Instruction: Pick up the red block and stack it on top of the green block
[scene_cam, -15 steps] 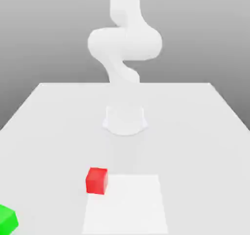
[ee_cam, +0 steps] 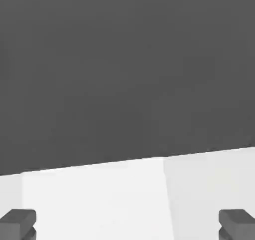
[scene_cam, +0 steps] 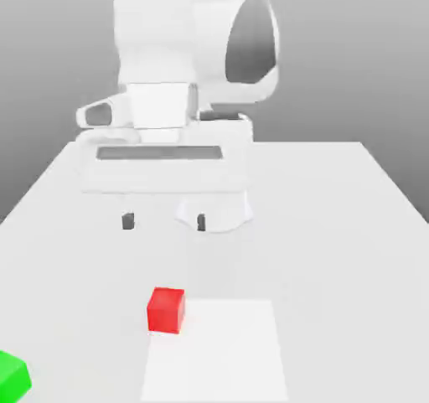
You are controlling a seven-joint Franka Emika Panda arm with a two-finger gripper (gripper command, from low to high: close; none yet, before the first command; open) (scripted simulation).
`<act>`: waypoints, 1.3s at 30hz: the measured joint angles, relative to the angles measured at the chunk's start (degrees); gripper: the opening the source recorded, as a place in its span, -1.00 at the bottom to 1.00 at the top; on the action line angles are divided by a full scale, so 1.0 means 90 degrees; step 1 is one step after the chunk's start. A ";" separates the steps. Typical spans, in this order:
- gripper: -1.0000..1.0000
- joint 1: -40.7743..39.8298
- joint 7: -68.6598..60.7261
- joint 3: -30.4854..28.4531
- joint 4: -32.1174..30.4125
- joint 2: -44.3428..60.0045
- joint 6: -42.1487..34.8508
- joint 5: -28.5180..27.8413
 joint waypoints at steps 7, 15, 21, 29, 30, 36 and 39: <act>0.00 -0.0203 -0.0192 0.0033 -0.0463 0.1692 0.1290 0.0135; -1.00 -0.0575 -0.0477 0.0504 -0.0363 0.2500 0.1969 0.0540; -1.00 -0.0480 -0.0236 0.0320 -0.0431 0.1974 0.1530 0.0197; -1.00 -0.0488 0.0643 -0.0080 0.0048 0.1221 0.0299 -0.0399; -1.00 -0.0580 0.0798 -0.0160 0.0268 0.1326 0.0186 -0.0406; -1.00 -0.0997 0.1551 -0.0471 0.1642 0.2051 -0.0475 -0.0150; -1.00 -0.1184 0.1832 -0.0595 0.2334 0.2436 -0.0804 0.0113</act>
